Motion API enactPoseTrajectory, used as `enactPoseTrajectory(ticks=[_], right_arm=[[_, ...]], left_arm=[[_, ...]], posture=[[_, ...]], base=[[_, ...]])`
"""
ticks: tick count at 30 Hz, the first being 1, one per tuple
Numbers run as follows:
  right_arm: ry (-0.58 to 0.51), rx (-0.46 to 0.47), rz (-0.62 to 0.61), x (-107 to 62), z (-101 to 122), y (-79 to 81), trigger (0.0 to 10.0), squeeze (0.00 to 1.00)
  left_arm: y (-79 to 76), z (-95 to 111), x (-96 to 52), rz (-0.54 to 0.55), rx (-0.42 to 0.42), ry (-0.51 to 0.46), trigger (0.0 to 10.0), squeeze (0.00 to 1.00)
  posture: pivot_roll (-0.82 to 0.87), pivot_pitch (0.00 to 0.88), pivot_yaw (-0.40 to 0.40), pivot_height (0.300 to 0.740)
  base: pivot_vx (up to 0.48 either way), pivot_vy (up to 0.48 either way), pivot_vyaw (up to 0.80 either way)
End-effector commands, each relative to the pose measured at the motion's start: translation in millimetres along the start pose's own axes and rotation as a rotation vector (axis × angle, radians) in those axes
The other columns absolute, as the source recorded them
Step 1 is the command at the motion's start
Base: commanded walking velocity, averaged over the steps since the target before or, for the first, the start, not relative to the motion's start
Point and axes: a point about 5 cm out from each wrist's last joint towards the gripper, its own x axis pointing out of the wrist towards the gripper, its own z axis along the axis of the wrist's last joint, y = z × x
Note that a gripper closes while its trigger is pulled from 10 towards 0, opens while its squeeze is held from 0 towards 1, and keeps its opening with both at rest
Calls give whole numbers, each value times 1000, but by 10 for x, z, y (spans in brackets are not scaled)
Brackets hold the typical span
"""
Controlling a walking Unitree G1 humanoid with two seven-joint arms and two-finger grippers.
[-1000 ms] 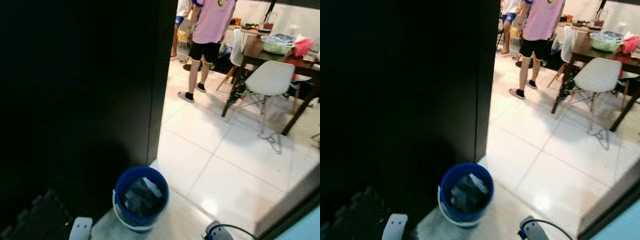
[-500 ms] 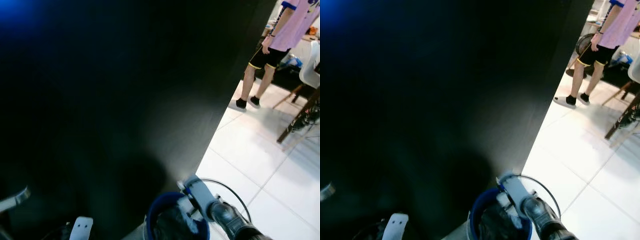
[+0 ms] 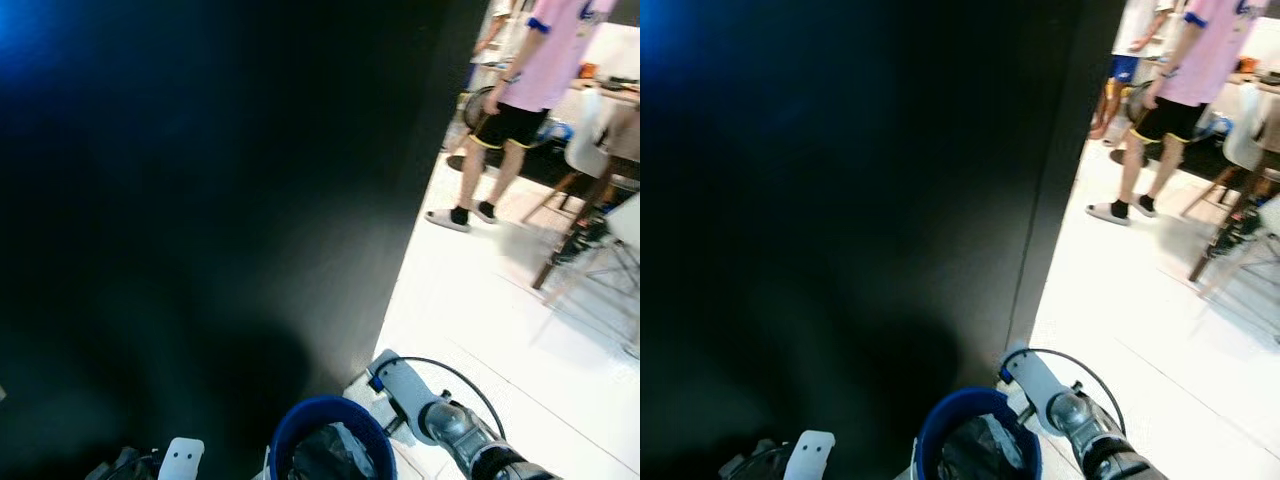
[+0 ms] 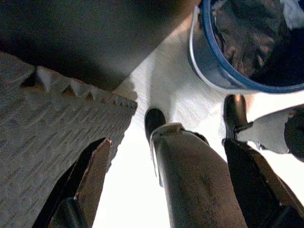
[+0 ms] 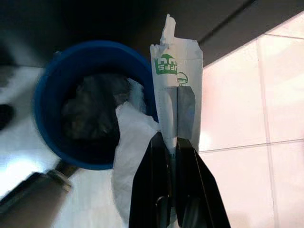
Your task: Clean up the room
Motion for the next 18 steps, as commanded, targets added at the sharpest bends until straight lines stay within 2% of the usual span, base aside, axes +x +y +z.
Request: enactPoseTrajectory(ticks=[1,2,4,6,11,12,13,14,18], right_arm=[[-45,-25,50,45,140,101,10000,0],[-45,-25,50,45,140,101,10000,0],[-40,-101,59,99,260,212,10000,0],[-28,-126,44,109,277,221,10000,0],[-15,-134,29,129,297,268,10000,0],[-9,-128,29,140,294,312,10000,424],[-9,-128,29,140,294,312,10000,424],[-2,-134,17,149,293,343,10000,1000],[7,-150,-14,159,302,360,10000,1000]], left_arm=[[-19,-58,-8,-11,1,18,10000,0],[-19,-58,-8,-11,1,18,10000,0],[-20,-104,-17,-16,10,30,10000,0],[-20,-119,-20,-18,14,34,10000,0],[-19,-176,-34,-32,21,45,10000,0],[-8,-222,-47,-37,25,54,10000,0],[-8,-222,-47,-37,25,54,10000,0],[15,-272,-62,-37,25,62,10000,0],[77,-359,-94,-25,15,70,10000,0]], posture=[[12,3,-90,740],[12,3,-90,740],[34,22,-98,740],[34,22,-98,740],[65,58,-97,740],[82,69,-100,740],[82,69,-100,740],[97,78,-102,740],[113,90,-106,740]], base=[[0,0,0],[0,0,0],[0,0,0],[0,0,0],[0,0,0],[0,0,0],[0,0,0],[0,0,0],[0,0,0]])
